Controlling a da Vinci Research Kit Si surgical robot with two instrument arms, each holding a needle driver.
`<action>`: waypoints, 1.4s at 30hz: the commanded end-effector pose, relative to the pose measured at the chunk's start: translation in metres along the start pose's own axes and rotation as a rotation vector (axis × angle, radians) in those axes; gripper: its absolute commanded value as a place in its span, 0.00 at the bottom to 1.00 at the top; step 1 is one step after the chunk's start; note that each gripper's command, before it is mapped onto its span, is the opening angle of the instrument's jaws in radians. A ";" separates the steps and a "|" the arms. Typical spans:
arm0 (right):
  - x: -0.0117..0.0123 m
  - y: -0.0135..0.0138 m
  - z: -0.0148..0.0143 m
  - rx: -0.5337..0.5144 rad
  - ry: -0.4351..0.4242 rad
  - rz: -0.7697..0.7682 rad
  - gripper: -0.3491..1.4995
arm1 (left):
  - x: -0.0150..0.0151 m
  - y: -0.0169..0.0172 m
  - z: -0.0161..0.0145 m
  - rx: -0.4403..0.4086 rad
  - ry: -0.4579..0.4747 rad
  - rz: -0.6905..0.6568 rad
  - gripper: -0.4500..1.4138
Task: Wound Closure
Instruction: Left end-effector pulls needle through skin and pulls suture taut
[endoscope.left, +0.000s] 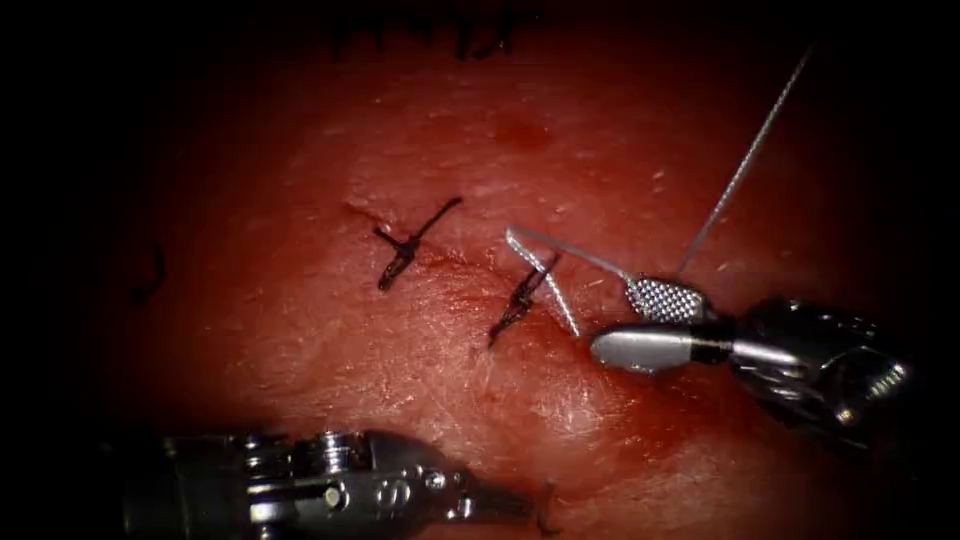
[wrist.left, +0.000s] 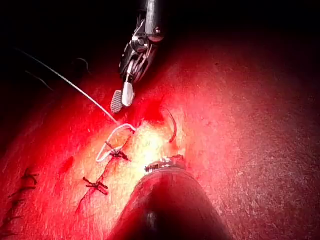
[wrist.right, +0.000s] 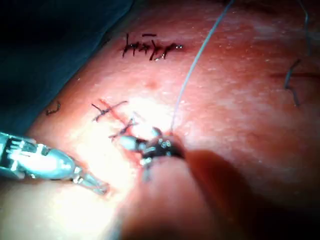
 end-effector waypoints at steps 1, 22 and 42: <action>0.0003 0.0014 -0.0011 -0.013 0.004 -0.024 0.90 | 0.0002 -0.0001 0.0003 -0.004 0.012 0.032 0.08; -0.0030 0.0036 -0.0030 0.008 0.029 -0.071 0.85 | 0.0042 0.0005 -0.0006 -0.016 0.278 0.200 0.48; -0.0038 0.0038 -0.0030 0.009 0.031 -0.078 0.82 | 0.0050 -0.0022 0.0019 -0.155 0.293 -0.034 0.00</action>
